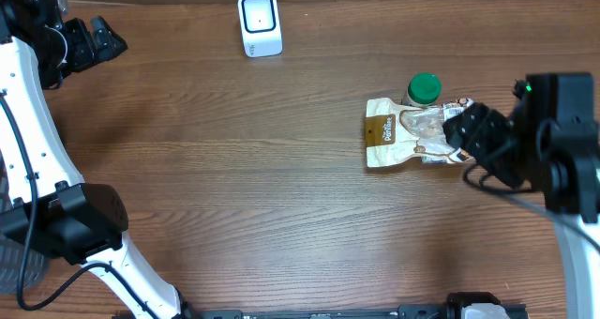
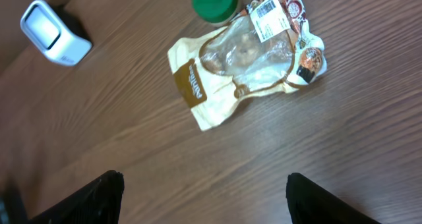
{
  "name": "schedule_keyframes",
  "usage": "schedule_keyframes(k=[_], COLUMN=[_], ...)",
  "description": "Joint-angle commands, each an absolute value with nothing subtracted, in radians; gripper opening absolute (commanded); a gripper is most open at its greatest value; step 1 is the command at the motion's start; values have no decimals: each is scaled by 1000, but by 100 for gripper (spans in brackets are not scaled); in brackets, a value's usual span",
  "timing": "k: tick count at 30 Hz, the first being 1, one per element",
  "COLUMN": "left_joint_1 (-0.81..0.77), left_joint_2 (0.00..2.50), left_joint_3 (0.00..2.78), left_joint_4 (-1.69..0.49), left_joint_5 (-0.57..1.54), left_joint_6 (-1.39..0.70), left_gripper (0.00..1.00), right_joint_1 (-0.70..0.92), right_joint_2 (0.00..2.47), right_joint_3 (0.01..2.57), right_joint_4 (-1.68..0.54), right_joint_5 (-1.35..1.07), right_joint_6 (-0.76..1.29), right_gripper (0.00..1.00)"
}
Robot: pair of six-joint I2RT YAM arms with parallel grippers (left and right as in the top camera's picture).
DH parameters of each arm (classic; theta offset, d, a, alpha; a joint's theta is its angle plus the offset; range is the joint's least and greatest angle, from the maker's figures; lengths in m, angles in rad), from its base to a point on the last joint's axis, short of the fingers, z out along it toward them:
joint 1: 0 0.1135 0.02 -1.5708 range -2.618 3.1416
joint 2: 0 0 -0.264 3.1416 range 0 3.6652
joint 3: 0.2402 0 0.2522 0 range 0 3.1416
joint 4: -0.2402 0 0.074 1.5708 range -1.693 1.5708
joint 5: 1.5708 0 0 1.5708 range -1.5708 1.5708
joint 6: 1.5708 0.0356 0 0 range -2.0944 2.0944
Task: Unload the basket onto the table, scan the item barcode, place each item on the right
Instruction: 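Open the right gripper and release the snack bag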
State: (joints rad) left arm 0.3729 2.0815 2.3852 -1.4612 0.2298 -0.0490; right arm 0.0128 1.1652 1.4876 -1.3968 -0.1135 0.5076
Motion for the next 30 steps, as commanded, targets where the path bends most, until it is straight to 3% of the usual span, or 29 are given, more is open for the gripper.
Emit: schedule_keyframes(k=[1, 2, 4, 30], left_joint_1=[366, 366, 366, 366], left_joint_2=[2073, 2073, 2073, 2073], left_joint_3=[2397, 2397, 2397, 2397], left_joint_4=[-1460, -1460, -1460, -1460], left_joint_5=[225, 225, 225, 225], left_joint_6=[-37, -37, -37, -37], left_gripper=[100, 100, 100, 99], right_joint_1=[13, 13, 13, 13], right_joint_2=[1084, 1067, 1034, 1033], right_joint_3=[1510, 1510, 1510, 1509], right_joint_4=[-1426, -1437, -1460, -1525], right_joint_5=[-156, -158, -163, -159], right_joint_6=[410, 410, 411, 418], right_gripper=[78, 80, 100, 100])
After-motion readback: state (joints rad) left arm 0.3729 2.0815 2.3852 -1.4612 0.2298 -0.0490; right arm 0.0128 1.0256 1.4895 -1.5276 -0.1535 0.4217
